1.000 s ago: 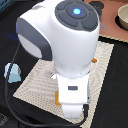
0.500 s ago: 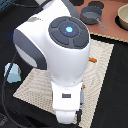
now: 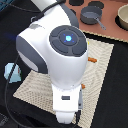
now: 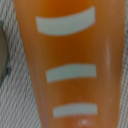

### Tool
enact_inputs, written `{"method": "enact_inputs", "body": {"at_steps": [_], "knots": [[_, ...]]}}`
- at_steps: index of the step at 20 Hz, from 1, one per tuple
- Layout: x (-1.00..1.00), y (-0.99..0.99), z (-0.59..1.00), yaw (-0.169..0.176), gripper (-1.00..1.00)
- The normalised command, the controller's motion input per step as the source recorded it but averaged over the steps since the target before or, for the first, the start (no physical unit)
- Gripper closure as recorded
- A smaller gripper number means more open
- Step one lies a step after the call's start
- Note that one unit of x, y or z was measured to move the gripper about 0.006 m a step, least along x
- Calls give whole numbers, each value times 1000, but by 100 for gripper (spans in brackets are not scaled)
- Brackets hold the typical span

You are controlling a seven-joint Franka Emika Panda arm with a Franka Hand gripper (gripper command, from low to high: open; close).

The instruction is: Interact with the objects in diverse but meaningful ways.

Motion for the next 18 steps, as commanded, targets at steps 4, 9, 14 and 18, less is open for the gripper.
{"method": "enact_inputs", "body": {"at_steps": [4,9,14,18], "knots": [[33,-68,-166,3,100],[29,-98,-165,0,100],[0,-127,-150,0,100],[-151,-54,449,1,100]]}}
